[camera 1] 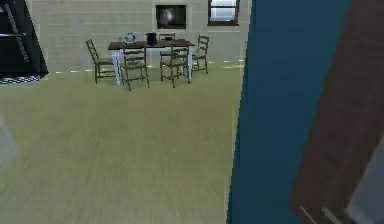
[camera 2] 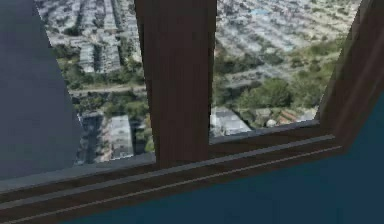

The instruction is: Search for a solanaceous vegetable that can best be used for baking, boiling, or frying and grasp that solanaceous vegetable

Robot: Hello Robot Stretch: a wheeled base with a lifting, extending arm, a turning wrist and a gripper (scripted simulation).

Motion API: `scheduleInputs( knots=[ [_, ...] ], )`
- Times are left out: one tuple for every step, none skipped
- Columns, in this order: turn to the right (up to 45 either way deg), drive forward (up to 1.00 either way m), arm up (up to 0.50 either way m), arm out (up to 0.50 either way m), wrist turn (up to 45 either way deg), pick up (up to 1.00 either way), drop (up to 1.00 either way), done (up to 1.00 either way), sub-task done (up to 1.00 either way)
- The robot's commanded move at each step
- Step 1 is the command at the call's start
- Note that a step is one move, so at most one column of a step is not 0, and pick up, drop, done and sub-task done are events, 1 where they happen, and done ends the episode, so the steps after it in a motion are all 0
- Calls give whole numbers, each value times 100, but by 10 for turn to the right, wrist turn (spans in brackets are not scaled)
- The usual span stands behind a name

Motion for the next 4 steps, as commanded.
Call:
scheduleInputs(
  knots=[
    [-120, 0, 0, 0, 0, 0, 0, 0, 0],
    [0, 45, 0, 0, 0, 0, 0, 0, 0],
    [-60, 0, 0, 0, 0, 0, 0, 0, 0],
    [0, 100, 0, 0, 0, 0, 0, 0, 0]
  ],
)
